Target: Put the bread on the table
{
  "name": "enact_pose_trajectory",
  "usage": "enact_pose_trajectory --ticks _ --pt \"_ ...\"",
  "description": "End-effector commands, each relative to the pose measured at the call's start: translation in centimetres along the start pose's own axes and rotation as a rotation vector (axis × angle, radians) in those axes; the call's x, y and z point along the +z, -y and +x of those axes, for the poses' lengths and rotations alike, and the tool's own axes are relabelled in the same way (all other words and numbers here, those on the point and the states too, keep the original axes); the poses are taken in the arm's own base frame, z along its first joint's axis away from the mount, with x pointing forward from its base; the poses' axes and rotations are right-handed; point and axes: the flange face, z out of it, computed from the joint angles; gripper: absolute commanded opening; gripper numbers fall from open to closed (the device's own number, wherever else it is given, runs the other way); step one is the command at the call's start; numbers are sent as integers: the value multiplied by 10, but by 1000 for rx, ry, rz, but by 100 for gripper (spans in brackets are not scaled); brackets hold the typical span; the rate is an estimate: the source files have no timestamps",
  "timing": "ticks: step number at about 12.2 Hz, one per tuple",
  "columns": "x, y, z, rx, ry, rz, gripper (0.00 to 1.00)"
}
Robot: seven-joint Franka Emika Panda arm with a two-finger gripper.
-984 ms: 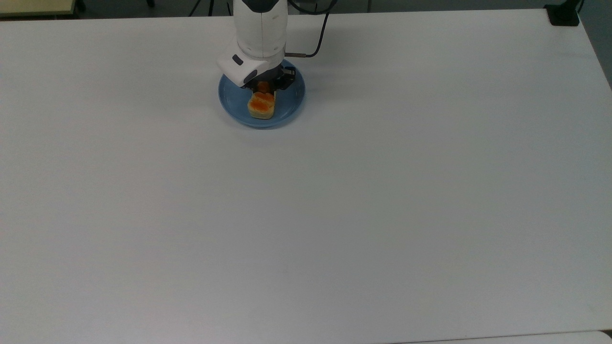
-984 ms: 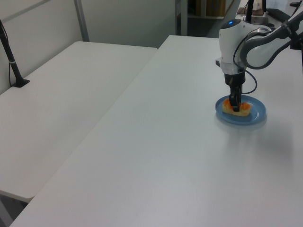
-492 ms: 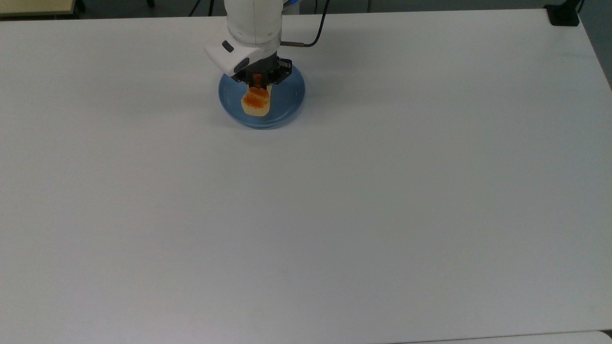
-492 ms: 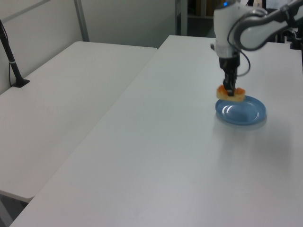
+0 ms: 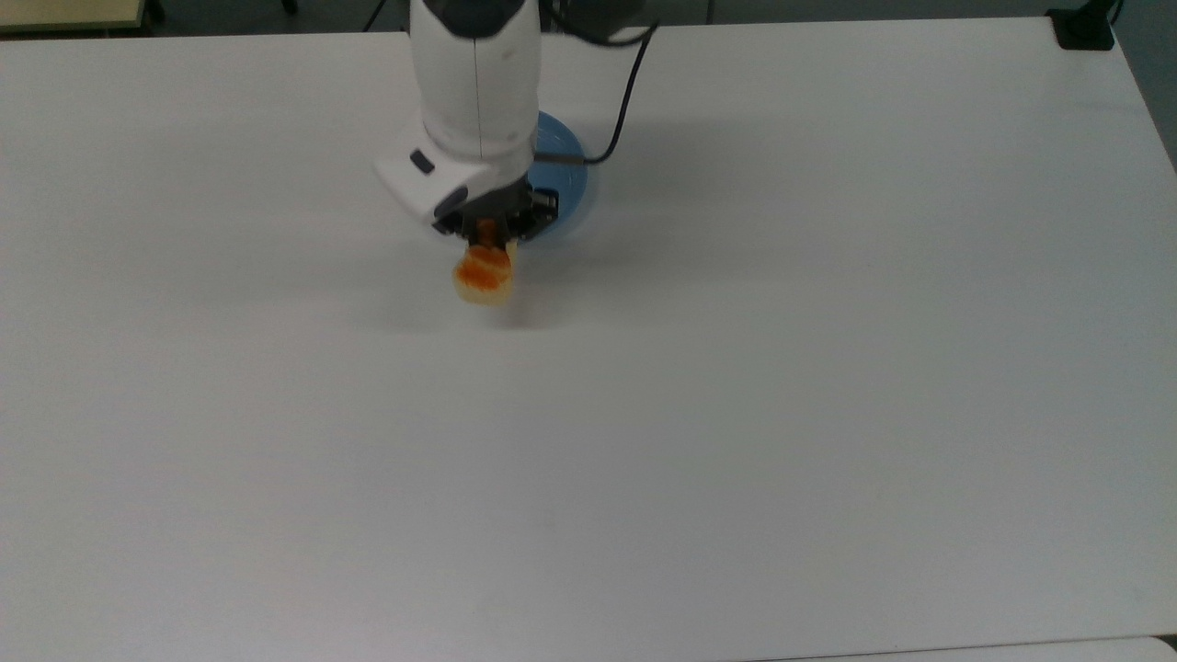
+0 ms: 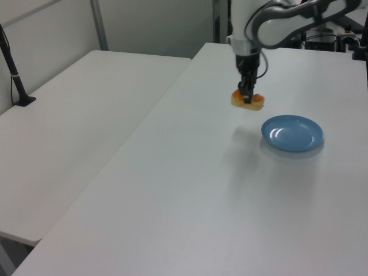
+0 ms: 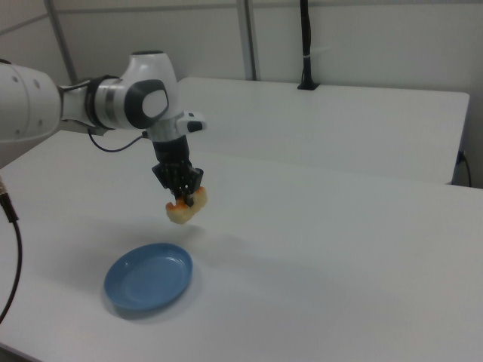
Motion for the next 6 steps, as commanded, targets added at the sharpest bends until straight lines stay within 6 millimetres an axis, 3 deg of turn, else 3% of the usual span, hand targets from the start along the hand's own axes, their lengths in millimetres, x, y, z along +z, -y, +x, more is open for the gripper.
enact_pose_trajectory --ticks 1,3,4,5,6 --pt "37 10 44 -13 -43 9 29" --pt "57 14 60 -28 -124 11 31" --pt "61 12 62 -29 -136 10 43" --pt "60 13 62 -19 -137 13 96" --pt "55 14 62 -23 -144 12 100"
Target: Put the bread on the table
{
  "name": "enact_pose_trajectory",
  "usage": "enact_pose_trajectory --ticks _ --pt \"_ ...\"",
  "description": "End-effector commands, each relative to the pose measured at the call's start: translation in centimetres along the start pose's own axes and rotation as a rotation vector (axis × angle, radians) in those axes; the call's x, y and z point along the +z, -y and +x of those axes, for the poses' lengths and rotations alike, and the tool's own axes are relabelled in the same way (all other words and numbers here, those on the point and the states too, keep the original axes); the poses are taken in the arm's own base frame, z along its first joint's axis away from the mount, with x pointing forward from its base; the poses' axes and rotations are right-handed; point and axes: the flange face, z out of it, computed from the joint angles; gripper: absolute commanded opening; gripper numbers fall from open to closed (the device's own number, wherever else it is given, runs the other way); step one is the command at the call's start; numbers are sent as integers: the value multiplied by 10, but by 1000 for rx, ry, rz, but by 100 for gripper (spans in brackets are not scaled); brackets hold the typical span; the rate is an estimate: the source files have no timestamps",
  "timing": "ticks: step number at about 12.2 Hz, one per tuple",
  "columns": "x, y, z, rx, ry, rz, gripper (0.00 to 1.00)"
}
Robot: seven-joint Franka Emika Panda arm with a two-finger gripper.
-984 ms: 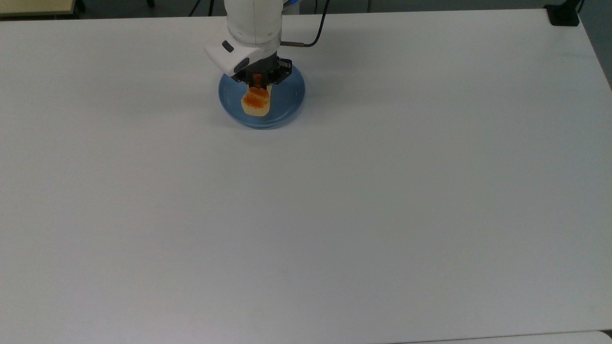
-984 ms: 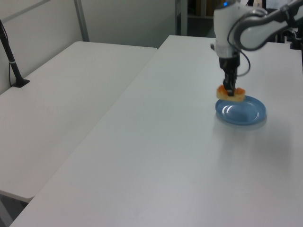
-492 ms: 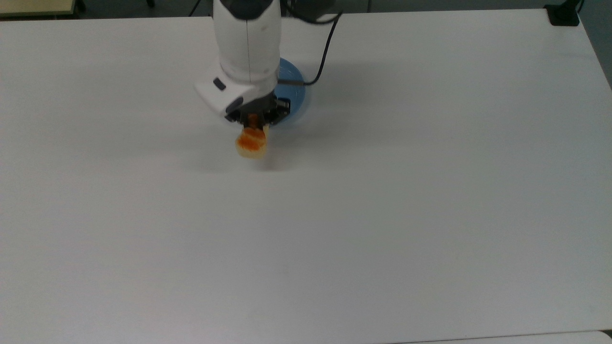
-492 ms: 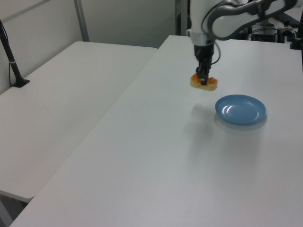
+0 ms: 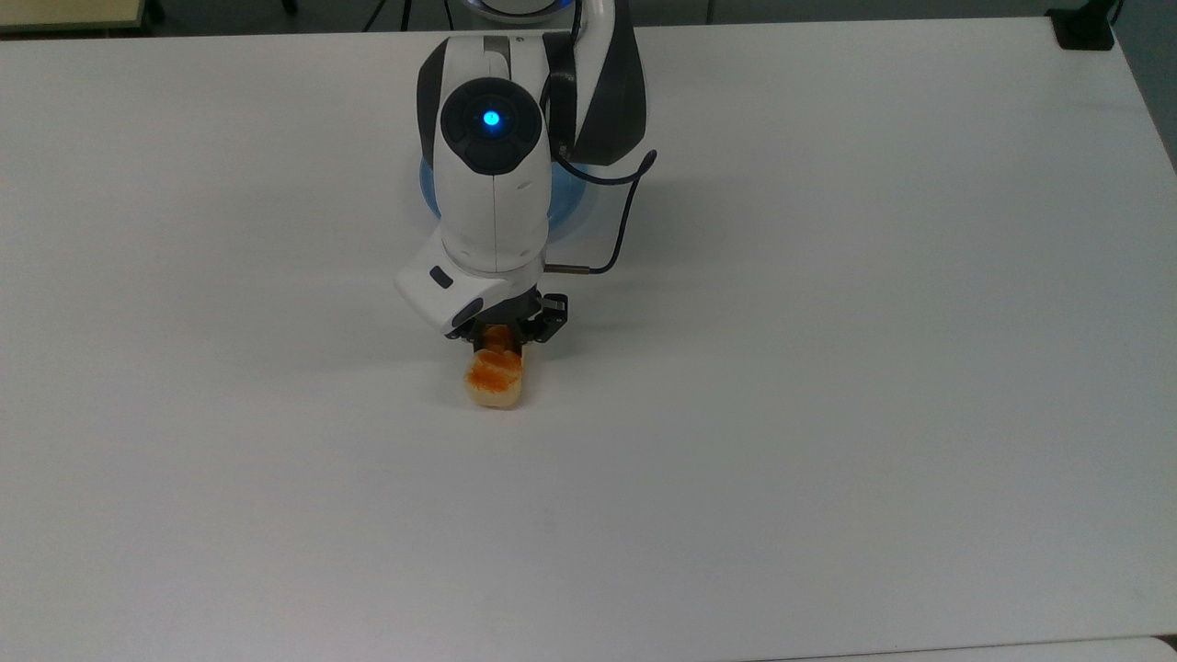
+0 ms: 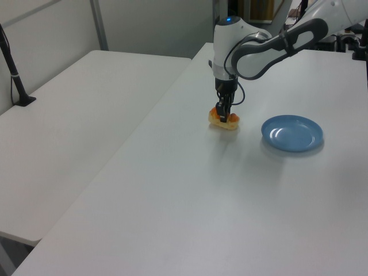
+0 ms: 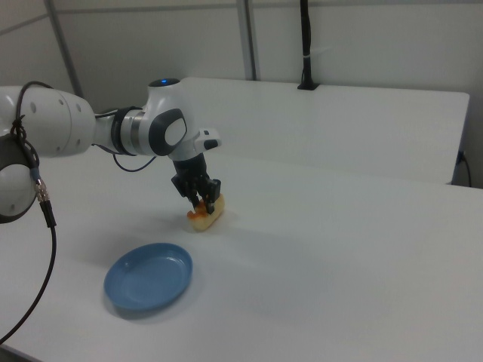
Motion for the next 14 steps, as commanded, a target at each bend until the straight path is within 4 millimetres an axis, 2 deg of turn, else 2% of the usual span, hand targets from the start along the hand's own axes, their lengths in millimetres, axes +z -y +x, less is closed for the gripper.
enact_pose_trajectory --ticks 1,4,5,8,10,12,14 --pt "-22 0 6 -10 -37 4 100" --pt "-84 -7 -8 2 -33 4 100" --pt "-114 -15 -19 12 -18 1 100" --pt "-194 -41 -69 51 99 0 100" --pt "-234 -60 -98 79 73 7 100" --pt "-255 -63 -116 75 55 10 100" --pt "-257 -66 -118 80 58 10 100"
